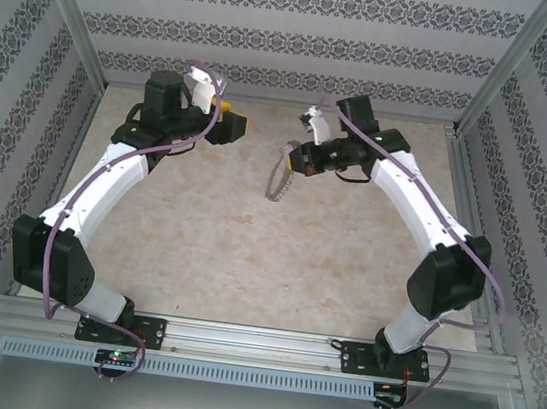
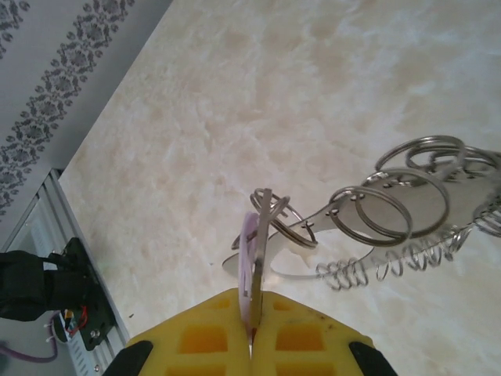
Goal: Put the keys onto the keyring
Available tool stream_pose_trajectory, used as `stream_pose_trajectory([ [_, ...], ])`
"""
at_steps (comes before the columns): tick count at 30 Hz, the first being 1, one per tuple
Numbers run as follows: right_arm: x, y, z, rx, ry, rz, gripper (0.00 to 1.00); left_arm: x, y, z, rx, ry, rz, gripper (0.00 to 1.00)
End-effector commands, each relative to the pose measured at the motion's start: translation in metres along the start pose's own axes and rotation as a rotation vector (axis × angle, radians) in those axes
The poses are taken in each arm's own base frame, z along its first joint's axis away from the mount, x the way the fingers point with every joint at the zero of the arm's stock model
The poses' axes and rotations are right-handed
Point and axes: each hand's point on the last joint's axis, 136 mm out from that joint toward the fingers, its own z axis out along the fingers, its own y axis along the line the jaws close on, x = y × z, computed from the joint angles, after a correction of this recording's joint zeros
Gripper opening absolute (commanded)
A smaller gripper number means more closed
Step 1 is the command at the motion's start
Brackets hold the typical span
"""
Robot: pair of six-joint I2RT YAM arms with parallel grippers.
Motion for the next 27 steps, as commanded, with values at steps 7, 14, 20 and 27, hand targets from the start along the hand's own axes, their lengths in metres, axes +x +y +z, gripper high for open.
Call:
stream_pose_trajectory([
  [7, -0.040, 0.049, 0.063, -0.154, 0.015, -0.096, 0.00, -0.025, 0.021, -0.031, -0.103, -0.107, -0.050, 0.71],
  [14, -0.004, 0.050, 0.102, -0.244, 0.113, -0.103, 0.00, -0.025, 0.023, -0.038, -0.118, -0.111, -0.053, 0.72],
  [20, 0.052, 0.048, 0.126, -0.281, 0.193, -0.062, 0.00, -0.024, 0.025, -0.032, -0.108, -0.114, -0.079, 0.73],
  [27, 0.103, 0.043, 0.131, -0.269, 0.271, -0.013, 0.00, -0.022, 0.027, -0.025, -0.087, -0.119, -0.118, 0.73],
])
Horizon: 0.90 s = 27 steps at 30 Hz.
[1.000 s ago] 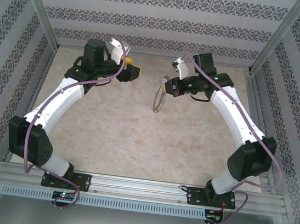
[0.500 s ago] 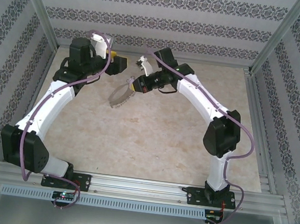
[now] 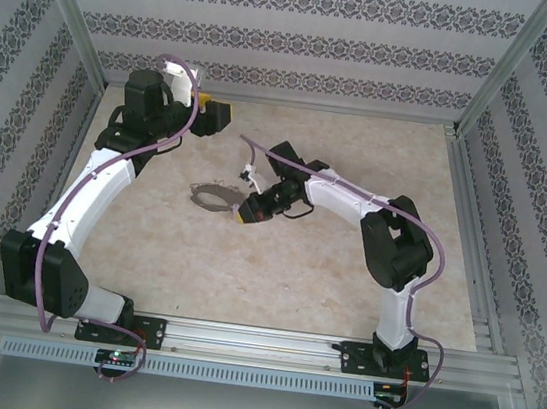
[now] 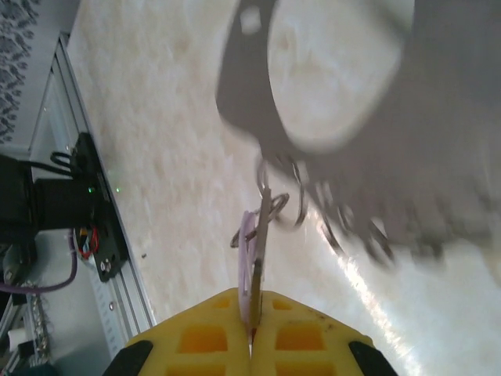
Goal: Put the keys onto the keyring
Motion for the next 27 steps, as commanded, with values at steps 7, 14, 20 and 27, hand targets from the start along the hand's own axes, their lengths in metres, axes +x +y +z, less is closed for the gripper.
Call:
stream_pose_trajectory([
  [7, 0.029, 0.016, -0.004, -0.036, 0.028, -0.022, 0.00, -0.008, 0.003, 0.005, 0.023, -0.040, -0.039, 0.74],
  [14, 0.060, -0.002, 0.012, -0.028, 0.122, 0.048, 0.00, -0.011, 0.003, 0.005, 0.022, -0.048, -0.042, 0.75],
  [20, 0.085, -0.008, 0.031, -0.016, 0.188, 0.077, 0.00, -0.009, 0.003, 0.006, 0.022, -0.046, -0.044, 0.75],
  [27, 0.115, -0.011, 0.052, -0.017, 0.267, 0.111, 0.00, -0.009, 0.004, 0.007, 0.024, -0.049, -0.048, 0.76],
])
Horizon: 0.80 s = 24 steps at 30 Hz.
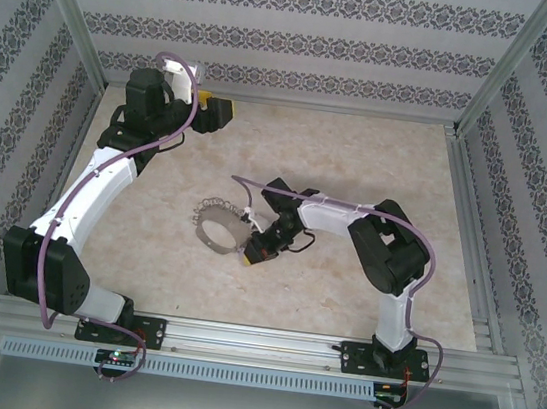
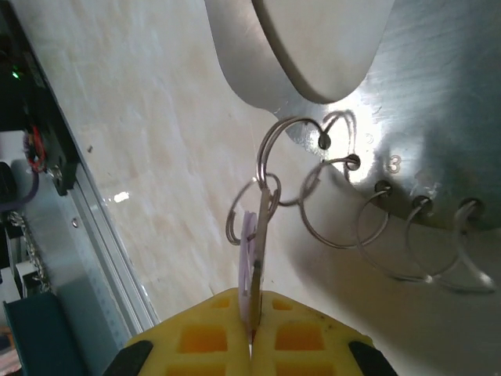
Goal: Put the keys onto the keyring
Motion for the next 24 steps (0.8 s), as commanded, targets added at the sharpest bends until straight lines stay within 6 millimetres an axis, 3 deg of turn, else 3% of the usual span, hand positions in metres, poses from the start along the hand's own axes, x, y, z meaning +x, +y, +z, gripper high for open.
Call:
stream_pose_trajectory([
  [1, 0.013, 0.000, 0.012, -0.012, 0.038, 0.011, 0.00, -0.004, 0.004, 0.003, 0.013, -0.024, -0.009, 0.76],
  [4, 0.021, 0.001, 0.015, -0.007, 0.059, 0.016, 0.01, -0.004, 0.003, 0.004, 0.016, -0.024, -0.011, 0.76],
  [6, 0.026, 0.000, 0.015, -0.003, 0.065, 0.025, 0.16, -0.005, 0.003, 0.004, 0.020, -0.024, -0.012, 0.76],
  [8, 0.030, 0.002, 0.013, 0.001, 0.064, 0.024, 0.24, -0.004, 0.003, 0.005, 0.019, -0.022, -0.014, 0.76],
  [13, 0.039, 0.016, -0.004, 0.014, 0.044, 0.009, 0.36, -0.004, 0.002, 0.005, 0.025, -0.018, -0.017, 0.80],
  [16, 0.043, 0.024, -0.018, 0.030, 0.018, -0.006, 0.42, -0.005, 0.000, 0.004, 0.032, -0.018, -0.014, 0.85],
  [19, 0.039, 0.032, -0.038, 0.050, -0.038, -0.023, 0.50, -0.006, -0.001, 0.001, 0.028, -0.020, -0.013, 1.00],
  [24, 0.013, 0.042, -0.092, 0.098, -0.208, -0.059, 0.73, -0.007, -0.003, -0.005, 0.015, -0.017, -0.008, 1.00],
])
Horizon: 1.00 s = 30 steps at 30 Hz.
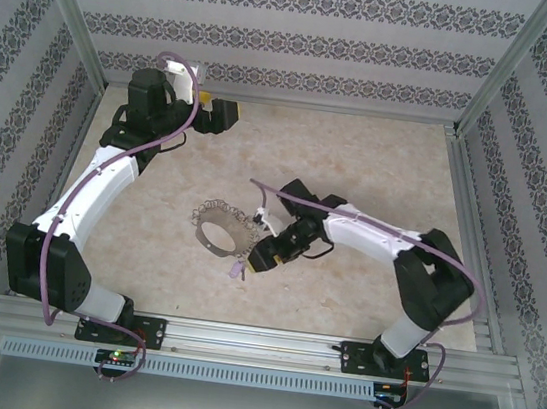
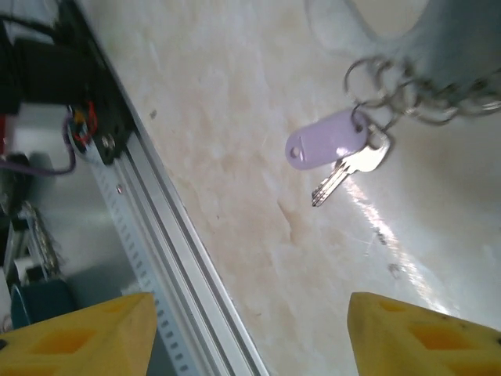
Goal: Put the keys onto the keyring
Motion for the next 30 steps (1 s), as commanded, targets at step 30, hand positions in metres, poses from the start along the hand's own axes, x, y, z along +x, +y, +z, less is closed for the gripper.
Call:
stream_pose_trajectory([
  [30, -0.004, -0.217, -0.302, 1.114, -1.090, 0.205, 0.98, 0.181, 0.155, -0.081, -0.778, 0.017, 0.326, 1.00],
])
